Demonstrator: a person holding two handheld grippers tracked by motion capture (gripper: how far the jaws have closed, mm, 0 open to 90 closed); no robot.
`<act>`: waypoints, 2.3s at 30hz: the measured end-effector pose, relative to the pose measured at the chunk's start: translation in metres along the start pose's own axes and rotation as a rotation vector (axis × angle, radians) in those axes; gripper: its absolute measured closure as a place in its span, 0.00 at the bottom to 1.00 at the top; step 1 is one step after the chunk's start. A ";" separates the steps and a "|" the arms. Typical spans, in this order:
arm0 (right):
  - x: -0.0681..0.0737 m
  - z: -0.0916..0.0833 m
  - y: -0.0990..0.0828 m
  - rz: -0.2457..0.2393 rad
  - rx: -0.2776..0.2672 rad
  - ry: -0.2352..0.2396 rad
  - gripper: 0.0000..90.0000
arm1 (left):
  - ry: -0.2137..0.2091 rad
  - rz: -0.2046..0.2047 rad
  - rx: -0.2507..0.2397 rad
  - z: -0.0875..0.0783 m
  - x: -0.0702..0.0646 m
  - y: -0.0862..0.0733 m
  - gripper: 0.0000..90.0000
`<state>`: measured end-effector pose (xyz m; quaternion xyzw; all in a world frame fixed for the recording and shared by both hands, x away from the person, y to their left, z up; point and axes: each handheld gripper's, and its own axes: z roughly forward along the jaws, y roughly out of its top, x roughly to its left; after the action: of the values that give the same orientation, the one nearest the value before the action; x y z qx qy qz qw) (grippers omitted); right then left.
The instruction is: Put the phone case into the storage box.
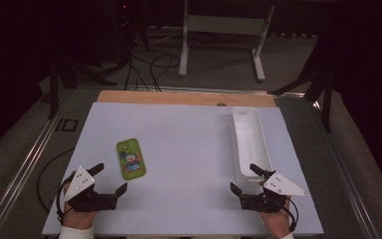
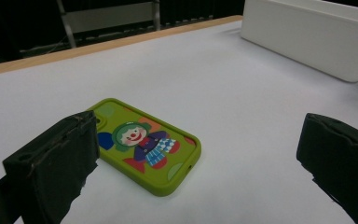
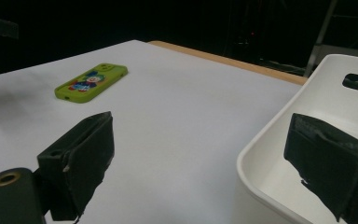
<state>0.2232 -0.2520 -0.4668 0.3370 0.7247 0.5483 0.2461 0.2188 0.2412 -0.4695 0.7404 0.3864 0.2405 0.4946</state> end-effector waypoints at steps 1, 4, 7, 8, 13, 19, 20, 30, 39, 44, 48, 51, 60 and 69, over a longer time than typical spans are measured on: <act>0.000 0.000 0.000 0.000 0.000 0.000 0.09 | 0.000 0.001 0.002 0.000 0.000 0.000 0.00; 0.001 0.001 -0.001 0.001 0.004 0.003 0.09 | 0.001 0.005 0.006 0.001 0.000 0.000 0.00; 0.002 0.002 -0.001 -0.002 0.008 0.003 0.09 | 0.002 0.001 0.002 0.000 0.001 0.000 0.00; 0.002 0.002 -0.001 -0.002 0.008 0.003 0.09 | 0.002 0.001 0.002 0.000 0.001 0.000 0.00; 0.002 0.003 -0.002 0.001 0.013 0.004 0.09 | 0.006 -0.001 0.007 0.000 0.001 0.000 0.00; 0.002 0.002 -0.002 0.008 0.014 0.003 0.09 | 0.009 -0.005 0.008 0.000 0.001 0.002 0.00; 0.002 0.002 -0.002 0.006 0.011 -0.001 0.09 | 0.009 -0.008 0.009 0.000 0.001 0.003 0.00; -0.001 0.000 -0.002 0.014 0.012 -0.011 0.09 | 0.016 -0.003 0.026 0.004 0.001 0.011 0.00; -0.004 0.000 0.000 0.010 0.011 -0.011 0.09 | 0.027 0.000 0.060 0.013 0.000 0.016 0.01; -0.007 -0.002 0.001 0.019 0.006 -0.024 0.09 | 0.036 0.000 0.063 0.017 0.001 0.019 0.02; -0.009 -0.003 0.000 0.020 0.006 -0.032 0.09 | 0.041 -0.005 0.060 0.020 0.003 0.022 0.04; -0.009 -0.003 0.000 0.024 0.006 -0.034 0.09 | 0.047 -0.005 0.066 0.023 0.003 0.024 0.06; -0.008 -0.002 -0.001 0.021 0.007 -0.032 0.09 | 0.045 -0.010 0.059 0.032 0.007 0.031 0.08; -0.006 0.000 -0.001 0.013 0.012 -0.027 0.09 | 0.016 0.012 0.078 0.043 0.007 0.034 0.17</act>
<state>0.2268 -0.2566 -0.4679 0.3508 0.7222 0.5411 0.2503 0.2656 0.2160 -0.4549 0.7594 0.3951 0.2341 0.4609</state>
